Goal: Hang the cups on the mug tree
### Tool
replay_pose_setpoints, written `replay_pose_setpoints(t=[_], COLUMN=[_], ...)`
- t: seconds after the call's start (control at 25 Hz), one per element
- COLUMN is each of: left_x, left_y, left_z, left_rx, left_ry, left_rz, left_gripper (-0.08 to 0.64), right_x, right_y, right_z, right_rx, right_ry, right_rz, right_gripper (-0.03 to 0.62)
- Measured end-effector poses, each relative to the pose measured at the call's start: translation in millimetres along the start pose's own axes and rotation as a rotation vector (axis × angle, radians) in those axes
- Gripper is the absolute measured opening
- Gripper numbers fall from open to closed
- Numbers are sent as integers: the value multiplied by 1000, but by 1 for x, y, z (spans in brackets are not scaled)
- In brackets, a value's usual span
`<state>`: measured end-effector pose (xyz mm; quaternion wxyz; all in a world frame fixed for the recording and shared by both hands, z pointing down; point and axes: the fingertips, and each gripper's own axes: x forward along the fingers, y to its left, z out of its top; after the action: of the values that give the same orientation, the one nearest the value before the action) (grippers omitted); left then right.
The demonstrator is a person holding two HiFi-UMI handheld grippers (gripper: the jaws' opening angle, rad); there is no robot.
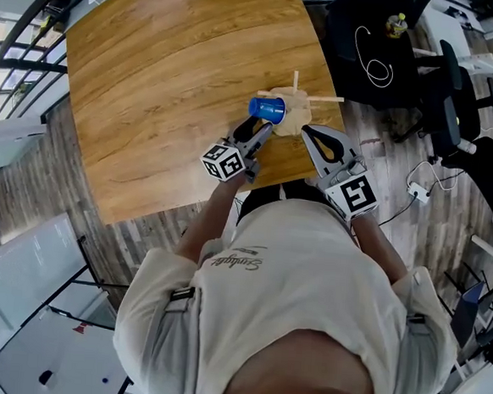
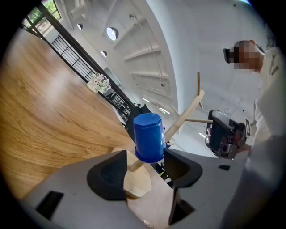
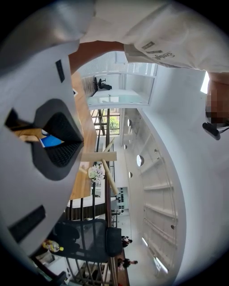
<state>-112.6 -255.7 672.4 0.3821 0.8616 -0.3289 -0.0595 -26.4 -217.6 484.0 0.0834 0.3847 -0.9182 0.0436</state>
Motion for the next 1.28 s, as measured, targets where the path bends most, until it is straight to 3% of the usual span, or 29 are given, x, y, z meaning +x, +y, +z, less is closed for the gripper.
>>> replay_pose_setpoints(t=[0.32,0.48,0.64,0.84,1.0,1.28], left_x=[-32,-49,-60,-69,-75,-71], left_y=[-29,-48,-63,-90,-107,-132], left_z=[23,53,67,84,101,131], left_rx=[6,80,160,228,311,356], left_ry=[-86,-124,-113,-114,-87,-104], left_rz=[-2,8,24,-24,2,-16], left_gripper=[253,219,158,125,69,43], right_x=[5,10,11,15,14,1], right_y=[5,3,5,12,16,13], right_z=[7,14,17,30,46,67], right_rx=[-11,-23,-26,-40,-52,-72], right_ry=[-30,-47,-54,-93,-126,-166], right_rz=[39,48,58,70,64,44], right_gripper=[-5,-5,-5,-5,-5,-5])
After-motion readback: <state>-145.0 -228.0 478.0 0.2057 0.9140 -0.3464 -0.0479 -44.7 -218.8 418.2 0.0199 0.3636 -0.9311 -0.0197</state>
